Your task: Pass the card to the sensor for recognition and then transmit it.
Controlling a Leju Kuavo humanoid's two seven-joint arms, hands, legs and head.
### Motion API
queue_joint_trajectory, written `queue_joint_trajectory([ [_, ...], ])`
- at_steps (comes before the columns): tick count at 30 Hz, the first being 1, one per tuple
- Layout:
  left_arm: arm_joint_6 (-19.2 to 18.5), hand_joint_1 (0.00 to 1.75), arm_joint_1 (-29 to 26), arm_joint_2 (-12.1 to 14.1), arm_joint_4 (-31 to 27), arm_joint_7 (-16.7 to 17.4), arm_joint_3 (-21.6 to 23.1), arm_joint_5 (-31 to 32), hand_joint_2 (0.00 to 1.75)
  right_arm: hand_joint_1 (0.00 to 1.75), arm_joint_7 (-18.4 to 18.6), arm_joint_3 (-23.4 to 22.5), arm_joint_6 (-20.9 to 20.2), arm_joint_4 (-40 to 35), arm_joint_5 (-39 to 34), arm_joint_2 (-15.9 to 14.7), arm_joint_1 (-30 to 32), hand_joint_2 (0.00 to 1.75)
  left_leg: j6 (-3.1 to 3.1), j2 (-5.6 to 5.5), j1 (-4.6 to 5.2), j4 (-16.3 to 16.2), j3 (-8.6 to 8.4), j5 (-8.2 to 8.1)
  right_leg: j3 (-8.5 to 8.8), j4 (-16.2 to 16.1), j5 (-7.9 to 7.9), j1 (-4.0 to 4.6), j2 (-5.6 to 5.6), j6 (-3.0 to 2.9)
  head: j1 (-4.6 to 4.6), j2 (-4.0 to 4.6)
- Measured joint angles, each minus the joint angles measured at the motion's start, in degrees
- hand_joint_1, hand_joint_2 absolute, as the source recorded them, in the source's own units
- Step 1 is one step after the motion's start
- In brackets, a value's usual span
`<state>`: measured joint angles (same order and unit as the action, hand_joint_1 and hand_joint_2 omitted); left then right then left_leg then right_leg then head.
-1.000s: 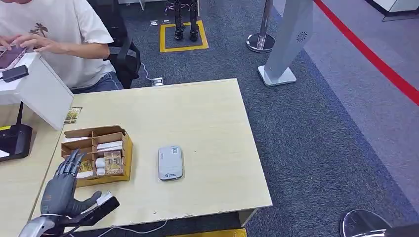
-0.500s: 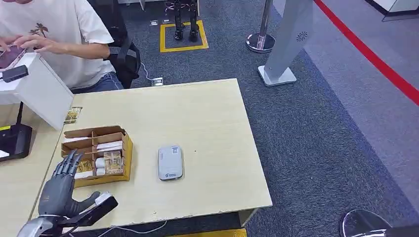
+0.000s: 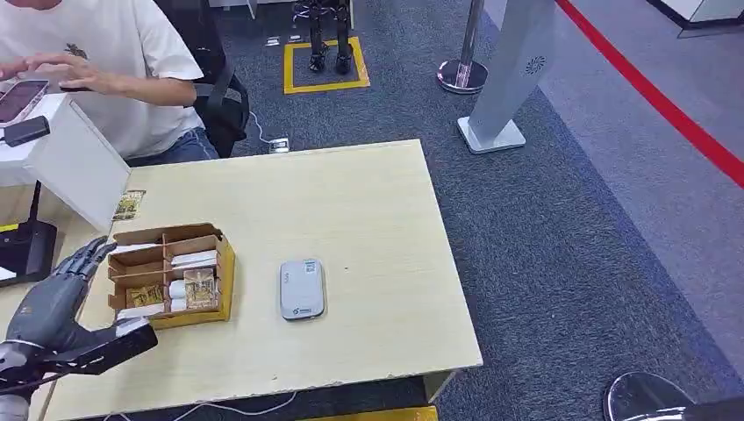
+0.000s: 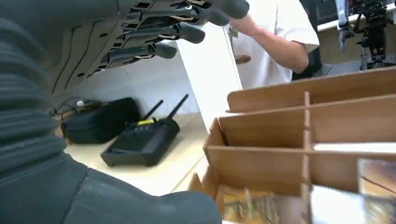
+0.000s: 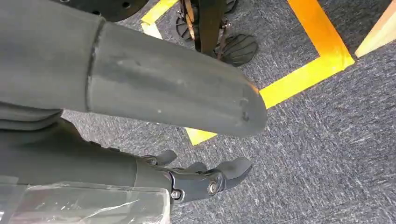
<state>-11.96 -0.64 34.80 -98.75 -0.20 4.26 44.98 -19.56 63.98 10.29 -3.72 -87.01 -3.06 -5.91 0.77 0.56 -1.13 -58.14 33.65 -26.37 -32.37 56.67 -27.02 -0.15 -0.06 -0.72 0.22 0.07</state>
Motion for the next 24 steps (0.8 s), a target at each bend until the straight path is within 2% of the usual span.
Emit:
queue_joint_trajectory([
  [10,0.44,0.00,0.14,2.60,-0.11,0.74,0.07,-0.26,1.75,0.00,0.41,0.85,0.33,-0.02,0.00,0.00,-0.04,0.00,0.00,0.00,0.00,0.00,0.00,-0.01,-0.01,-0.02,-0.01,0.00,0.00,0.00,0.00,0.00],
  [24,0.63,0.00,-0.29,3.32,-0.90,1.25,0.09,-0.24,1.75,0.00,0.41,1.40,0.26,-0.09,0.00,0.00,-0.11,0.00,0.00,0.00,0.00,0.00,0.01,-0.01,0.00,-0.01,-0.01,0.00,0.00,0.00,-0.02,0.00],
])
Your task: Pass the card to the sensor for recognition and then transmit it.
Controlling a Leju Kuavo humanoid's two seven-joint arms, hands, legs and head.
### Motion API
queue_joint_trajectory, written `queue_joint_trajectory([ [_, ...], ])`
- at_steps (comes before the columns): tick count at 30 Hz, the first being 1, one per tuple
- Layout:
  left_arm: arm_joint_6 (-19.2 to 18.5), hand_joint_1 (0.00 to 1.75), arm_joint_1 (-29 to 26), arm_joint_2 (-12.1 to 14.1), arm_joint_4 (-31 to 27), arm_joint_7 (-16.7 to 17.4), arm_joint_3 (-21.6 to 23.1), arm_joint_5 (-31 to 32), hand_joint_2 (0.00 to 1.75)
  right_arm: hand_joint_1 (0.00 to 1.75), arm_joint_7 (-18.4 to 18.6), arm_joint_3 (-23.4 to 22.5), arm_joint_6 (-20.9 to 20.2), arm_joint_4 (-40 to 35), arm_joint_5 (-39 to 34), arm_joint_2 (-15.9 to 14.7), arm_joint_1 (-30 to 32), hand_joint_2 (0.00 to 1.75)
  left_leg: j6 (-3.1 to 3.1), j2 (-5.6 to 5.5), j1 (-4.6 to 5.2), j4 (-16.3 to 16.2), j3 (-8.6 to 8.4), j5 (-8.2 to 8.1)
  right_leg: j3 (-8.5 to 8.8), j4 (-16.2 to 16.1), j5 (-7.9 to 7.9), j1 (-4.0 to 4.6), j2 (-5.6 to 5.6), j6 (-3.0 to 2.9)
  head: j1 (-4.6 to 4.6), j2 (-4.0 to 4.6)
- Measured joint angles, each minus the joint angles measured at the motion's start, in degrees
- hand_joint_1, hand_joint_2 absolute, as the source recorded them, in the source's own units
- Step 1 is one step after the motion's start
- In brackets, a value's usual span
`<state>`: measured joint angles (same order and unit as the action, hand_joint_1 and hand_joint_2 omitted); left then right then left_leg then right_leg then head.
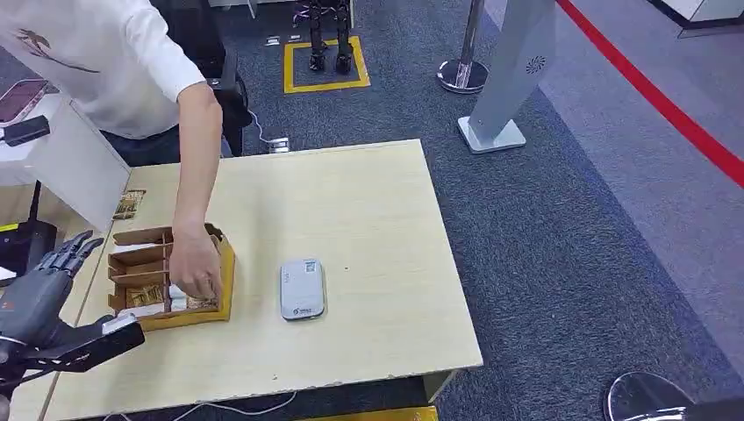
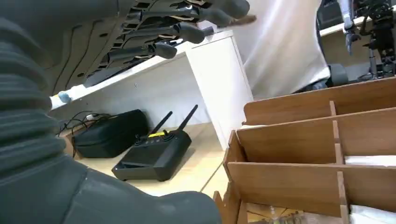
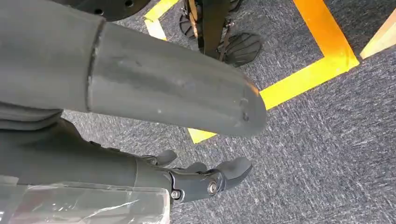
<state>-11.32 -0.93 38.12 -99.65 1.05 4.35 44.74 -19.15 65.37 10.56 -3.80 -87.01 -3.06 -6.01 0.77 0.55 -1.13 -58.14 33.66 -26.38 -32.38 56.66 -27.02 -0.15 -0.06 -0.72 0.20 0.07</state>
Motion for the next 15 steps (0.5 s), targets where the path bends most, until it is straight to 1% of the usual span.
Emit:
queue_joint_trajectory([
  [15,0.13,0.00,-0.52,0.31,-0.48,0.11,0.00,0.13,1.75,0.00,0.09,0.70,-0.13,-0.02,0.00,0.00,-0.01,0.00,0.00,0.00,0.00,0.00,0.00,0.00,0.00,0.00,0.00,0.00,0.00,0.00,0.02,0.00],
])
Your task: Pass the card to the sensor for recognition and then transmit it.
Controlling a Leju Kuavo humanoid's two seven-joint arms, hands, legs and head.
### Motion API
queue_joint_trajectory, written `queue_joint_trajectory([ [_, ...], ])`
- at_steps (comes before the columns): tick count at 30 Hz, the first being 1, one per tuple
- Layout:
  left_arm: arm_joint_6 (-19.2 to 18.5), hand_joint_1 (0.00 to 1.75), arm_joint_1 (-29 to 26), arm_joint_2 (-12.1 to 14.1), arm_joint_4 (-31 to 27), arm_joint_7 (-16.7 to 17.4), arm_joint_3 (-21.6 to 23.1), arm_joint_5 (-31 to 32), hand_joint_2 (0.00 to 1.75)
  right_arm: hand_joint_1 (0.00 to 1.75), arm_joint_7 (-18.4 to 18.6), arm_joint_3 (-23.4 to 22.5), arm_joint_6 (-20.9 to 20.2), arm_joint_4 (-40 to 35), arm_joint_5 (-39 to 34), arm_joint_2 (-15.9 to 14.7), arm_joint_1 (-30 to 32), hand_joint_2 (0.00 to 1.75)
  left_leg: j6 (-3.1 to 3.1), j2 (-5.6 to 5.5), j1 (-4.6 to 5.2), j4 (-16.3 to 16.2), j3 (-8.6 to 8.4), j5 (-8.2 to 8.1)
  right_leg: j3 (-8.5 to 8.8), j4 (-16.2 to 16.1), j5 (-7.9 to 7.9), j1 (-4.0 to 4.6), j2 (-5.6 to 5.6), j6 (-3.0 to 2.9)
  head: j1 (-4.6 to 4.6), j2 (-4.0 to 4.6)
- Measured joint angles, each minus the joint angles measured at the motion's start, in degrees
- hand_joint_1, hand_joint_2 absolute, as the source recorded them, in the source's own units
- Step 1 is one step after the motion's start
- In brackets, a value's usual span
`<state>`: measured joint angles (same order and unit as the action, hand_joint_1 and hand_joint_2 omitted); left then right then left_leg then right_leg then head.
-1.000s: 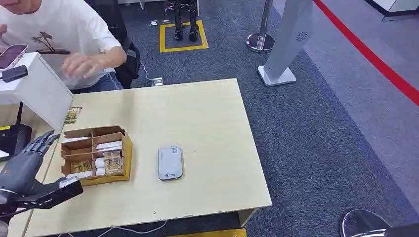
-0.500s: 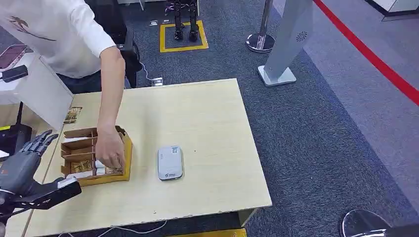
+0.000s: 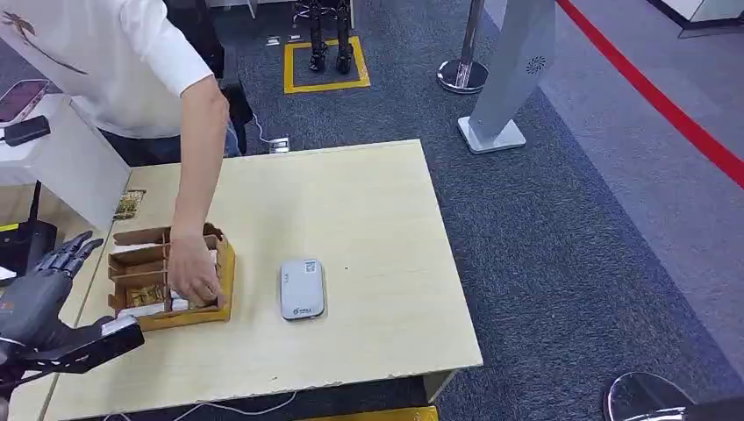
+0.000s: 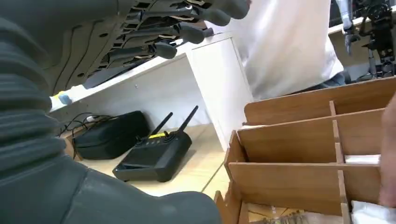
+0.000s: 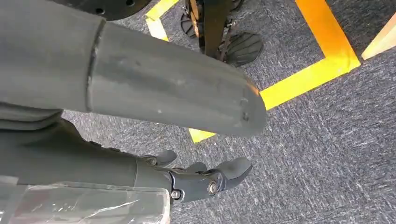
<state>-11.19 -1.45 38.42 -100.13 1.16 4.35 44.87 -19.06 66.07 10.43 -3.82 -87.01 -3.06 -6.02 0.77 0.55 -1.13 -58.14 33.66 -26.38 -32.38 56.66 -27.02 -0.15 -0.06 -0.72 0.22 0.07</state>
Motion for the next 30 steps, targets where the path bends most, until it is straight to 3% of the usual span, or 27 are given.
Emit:
queue_joint_trajectory([
  [30,1.16,0.00,-1.37,-0.33,-0.63,0.77,0.50,2.10,1.75,0.00,0.44,0.50,-0.22,0.00,0.00,0.00,-0.06,0.00,0.00,-0.01,0.00,0.00,0.00,0.00,0.00,-0.01,0.00,0.00,0.00,0.00,0.00,0.00],
])
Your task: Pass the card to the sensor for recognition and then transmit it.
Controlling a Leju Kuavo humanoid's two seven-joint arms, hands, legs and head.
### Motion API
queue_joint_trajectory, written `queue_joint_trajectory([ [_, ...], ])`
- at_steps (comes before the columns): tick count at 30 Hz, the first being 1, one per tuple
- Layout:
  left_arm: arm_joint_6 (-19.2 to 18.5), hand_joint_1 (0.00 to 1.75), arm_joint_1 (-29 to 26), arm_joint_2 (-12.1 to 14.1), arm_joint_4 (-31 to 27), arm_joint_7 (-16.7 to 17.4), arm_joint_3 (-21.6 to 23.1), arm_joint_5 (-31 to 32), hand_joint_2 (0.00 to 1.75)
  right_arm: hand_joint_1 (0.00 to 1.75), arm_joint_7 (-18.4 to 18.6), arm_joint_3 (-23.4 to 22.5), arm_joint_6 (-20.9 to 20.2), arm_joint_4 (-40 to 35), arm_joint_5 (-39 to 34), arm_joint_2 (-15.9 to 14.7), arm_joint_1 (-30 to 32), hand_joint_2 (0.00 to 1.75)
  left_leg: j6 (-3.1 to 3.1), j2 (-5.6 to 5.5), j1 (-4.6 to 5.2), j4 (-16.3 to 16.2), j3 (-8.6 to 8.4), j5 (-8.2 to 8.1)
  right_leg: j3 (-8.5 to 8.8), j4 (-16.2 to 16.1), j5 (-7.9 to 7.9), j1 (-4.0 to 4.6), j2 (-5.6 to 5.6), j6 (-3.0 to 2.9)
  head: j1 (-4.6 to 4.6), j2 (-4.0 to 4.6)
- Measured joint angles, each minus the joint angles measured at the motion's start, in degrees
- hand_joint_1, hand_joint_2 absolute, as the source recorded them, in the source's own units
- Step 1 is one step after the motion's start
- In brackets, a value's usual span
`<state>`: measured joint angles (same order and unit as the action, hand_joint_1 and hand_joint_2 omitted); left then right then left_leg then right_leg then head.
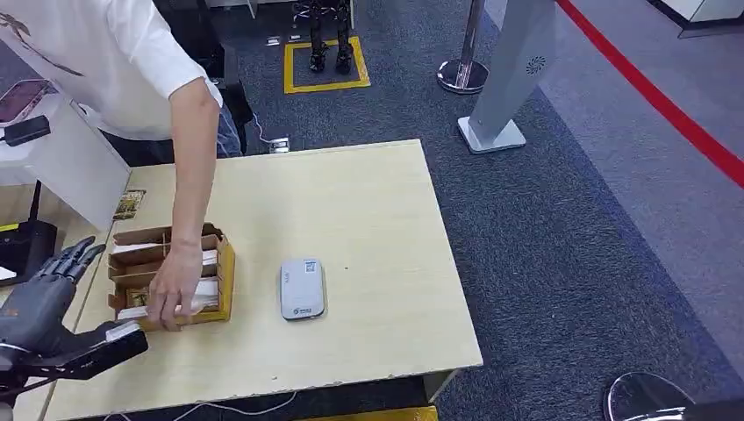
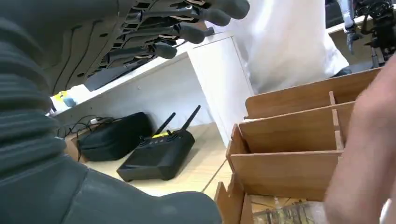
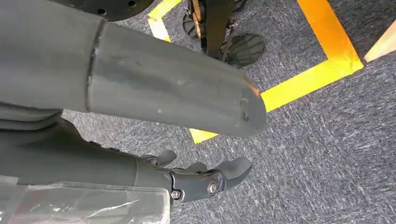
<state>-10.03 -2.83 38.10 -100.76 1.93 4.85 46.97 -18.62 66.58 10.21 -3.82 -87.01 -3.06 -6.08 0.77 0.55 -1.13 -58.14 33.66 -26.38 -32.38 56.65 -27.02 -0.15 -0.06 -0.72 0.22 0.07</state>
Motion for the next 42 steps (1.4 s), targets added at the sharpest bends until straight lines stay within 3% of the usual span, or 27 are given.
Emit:
queue_joint_trajectory([
  [42,0.46,0.00,1.42,-0.94,0.00,0.00,2.71,1.01,1.75,0.00,0.07,0.85,0.37,0.02,0.00,-0.28,-0.39,0.00,0.00,0.00,0.00,0.00,-0.01,0.00,-0.01,0.00,0.00,0.00,0.00,0.00,0.00,0.00],
])
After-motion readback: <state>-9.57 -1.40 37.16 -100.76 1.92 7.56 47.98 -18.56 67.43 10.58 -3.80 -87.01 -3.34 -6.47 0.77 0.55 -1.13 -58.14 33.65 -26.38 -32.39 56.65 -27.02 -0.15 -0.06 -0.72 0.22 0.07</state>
